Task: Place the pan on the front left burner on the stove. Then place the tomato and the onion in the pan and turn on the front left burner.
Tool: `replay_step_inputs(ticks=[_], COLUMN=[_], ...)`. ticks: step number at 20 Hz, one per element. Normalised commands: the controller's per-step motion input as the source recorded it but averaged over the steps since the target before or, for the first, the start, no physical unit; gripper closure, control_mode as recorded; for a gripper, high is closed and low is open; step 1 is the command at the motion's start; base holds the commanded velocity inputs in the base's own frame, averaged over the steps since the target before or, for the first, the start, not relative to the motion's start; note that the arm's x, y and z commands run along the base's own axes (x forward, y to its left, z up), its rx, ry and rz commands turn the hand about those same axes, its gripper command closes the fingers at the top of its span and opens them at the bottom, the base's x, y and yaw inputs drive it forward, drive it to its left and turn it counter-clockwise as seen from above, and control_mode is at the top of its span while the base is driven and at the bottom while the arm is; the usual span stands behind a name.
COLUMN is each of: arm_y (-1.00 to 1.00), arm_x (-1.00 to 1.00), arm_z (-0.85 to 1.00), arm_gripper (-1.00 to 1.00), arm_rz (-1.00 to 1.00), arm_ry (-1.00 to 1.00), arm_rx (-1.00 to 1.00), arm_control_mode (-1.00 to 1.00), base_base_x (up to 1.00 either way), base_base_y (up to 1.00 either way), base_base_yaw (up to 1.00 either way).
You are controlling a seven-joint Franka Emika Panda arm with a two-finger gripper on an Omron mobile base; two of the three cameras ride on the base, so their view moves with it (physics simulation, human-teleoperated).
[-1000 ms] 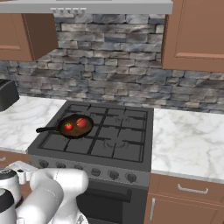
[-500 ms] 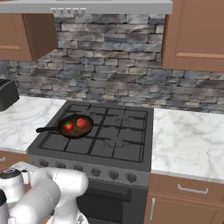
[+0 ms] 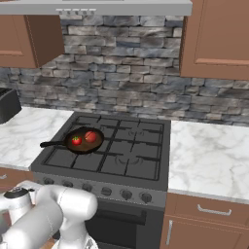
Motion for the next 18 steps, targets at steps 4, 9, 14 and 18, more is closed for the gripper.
replay_step_inputs(ticks=[4,9,14,18], arm_y=[0.0,0.0,0.0,0.0], arm_x=[0.04,0.14,0.17,0.15], arm_z=[-0.21,-0.15,-0.08,-0.11], arm_gripper=[-1.0,-1.0,-1.0,-1.0], arm_rz=[0.04,0.03,0.03,0.03], arm_ry=[0.0,0.0,-0.02,-0.01], arm_rx=[0.0,0.0,0.0,0.0], arm_control_mode=[-1.0,-1.0,-1.0,-1.0], base_base_x=[0.0,0.0,0.0,0.0], base_base_y=[0.0,0.0,0.0,0.0], base_base_yaw=[0.0,0.0,0.0,0.0])
